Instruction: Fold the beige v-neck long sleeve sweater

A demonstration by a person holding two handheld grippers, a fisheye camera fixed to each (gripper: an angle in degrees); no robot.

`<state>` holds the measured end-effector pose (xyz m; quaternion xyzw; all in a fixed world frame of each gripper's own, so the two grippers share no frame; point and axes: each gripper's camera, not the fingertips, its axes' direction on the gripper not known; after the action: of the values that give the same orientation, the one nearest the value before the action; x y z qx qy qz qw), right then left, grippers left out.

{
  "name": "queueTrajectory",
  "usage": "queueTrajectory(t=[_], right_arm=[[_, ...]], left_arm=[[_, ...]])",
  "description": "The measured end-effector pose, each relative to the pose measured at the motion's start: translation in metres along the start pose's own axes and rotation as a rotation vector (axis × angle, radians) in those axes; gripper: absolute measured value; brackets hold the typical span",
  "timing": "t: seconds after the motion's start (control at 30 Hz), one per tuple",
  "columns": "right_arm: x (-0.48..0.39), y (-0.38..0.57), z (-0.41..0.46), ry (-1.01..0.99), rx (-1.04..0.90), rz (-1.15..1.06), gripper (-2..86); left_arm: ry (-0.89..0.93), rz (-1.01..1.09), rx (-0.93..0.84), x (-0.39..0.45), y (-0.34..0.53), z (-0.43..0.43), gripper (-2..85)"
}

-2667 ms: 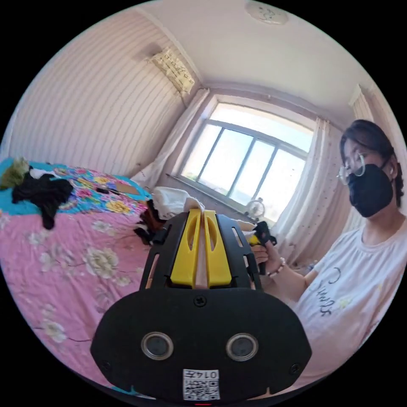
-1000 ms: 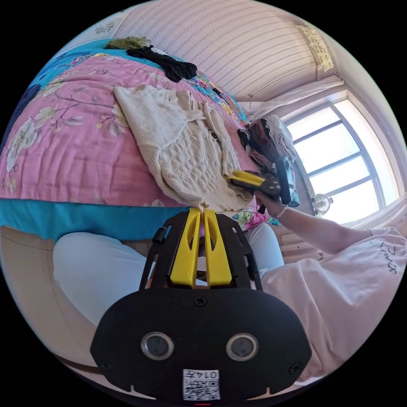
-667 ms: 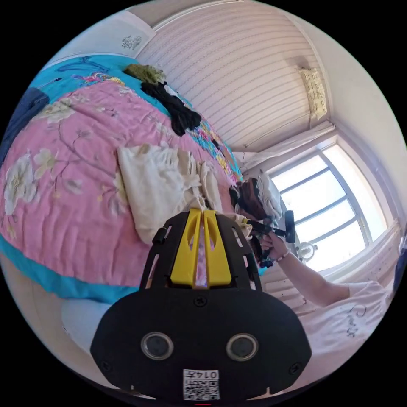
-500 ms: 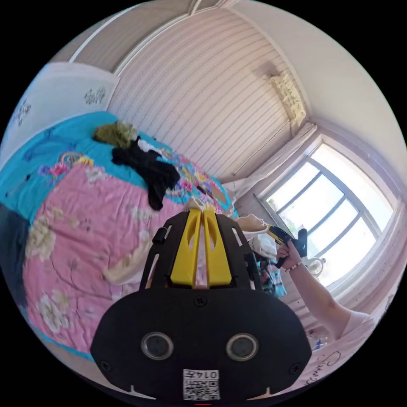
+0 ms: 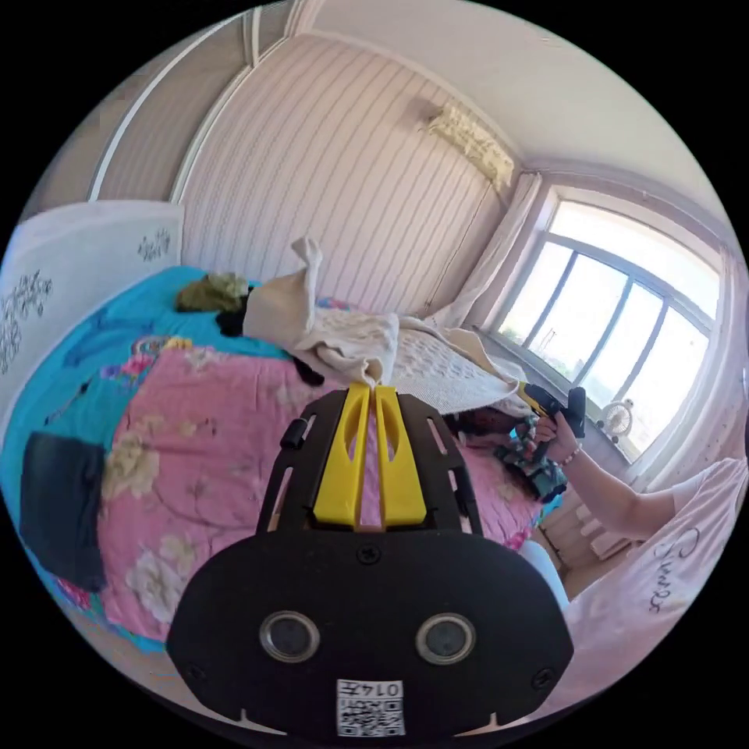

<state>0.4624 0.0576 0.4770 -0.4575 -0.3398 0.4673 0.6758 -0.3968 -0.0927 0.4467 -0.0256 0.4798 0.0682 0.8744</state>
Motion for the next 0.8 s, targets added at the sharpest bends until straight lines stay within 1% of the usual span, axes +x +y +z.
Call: queueTrajectory(t=[0.07,0.1,0.17,0.23,0.27,0.37,0.4,0.47,0.6,0.67,0.73,0.8], right_arm=[[0.044,0.071,0.019,0.020,-0.160,0.184,0.1],[0.054,0.087,0.025,0.036,-0.203,0.231,0.1],[0.076,0.144,0.049,0.183,-0.401,0.300,0.1],[0.083,0.173,0.061,0.247,-0.486,0.309,0.1],[0.086,0.182,0.058,0.254,-0.452,0.320,0.1],[0.102,0.186,0.048,0.209,-0.388,0.419,0.1],[0.104,0.185,0.046,0.203,-0.378,0.429,0.1],[0.101,0.185,0.040,0.193,-0.366,0.389,0.1],[0.087,0.200,0.036,0.196,-0.443,0.287,0.1],[0.085,0.227,0.037,0.204,-0.542,0.256,0.2],[0.090,0.250,0.043,0.236,-0.603,0.261,0.2],[0.097,0.263,0.046,0.281,-0.604,0.306,0.2]], left_arm=[[-0.007,-0.191,-0.183,-0.038,0.064,0.026,-1.0],[-0.014,-0.244,-0.224,-0.046,0.079,0.032,-1.0],[-0.034,-0.413,-0.413,-0.072,0.127,0.056,-1.0],[-0.033,-0.439,-0.456,-0.077,0.147,0.062,-1.0],[-0.029,-0.431,-0.413,-0.077,0.152,0.059,-1.0],[-0.013,-0.405,-0.386,-0.076,0.151,0.053,-1.0],[-0.016,-0.387,-0.385,-0.075,0.149,0.052,-1.0],[-0.044,-0.284,-0.394,-0.064,0.142,0.044,-1.0],[-0.086,-0.139,-0.443,-0.046,0.147,0.027,-1.0],[-0.125,-0.070,-0.527,-0.039,0.166,0.025,-1.0],[-0.162,-0.085,-0.590,-0.040,0.185,0.032,-1.0],[-0.170,-0.115,-0.613,-0.040,0.199,0.039,-1.0]])
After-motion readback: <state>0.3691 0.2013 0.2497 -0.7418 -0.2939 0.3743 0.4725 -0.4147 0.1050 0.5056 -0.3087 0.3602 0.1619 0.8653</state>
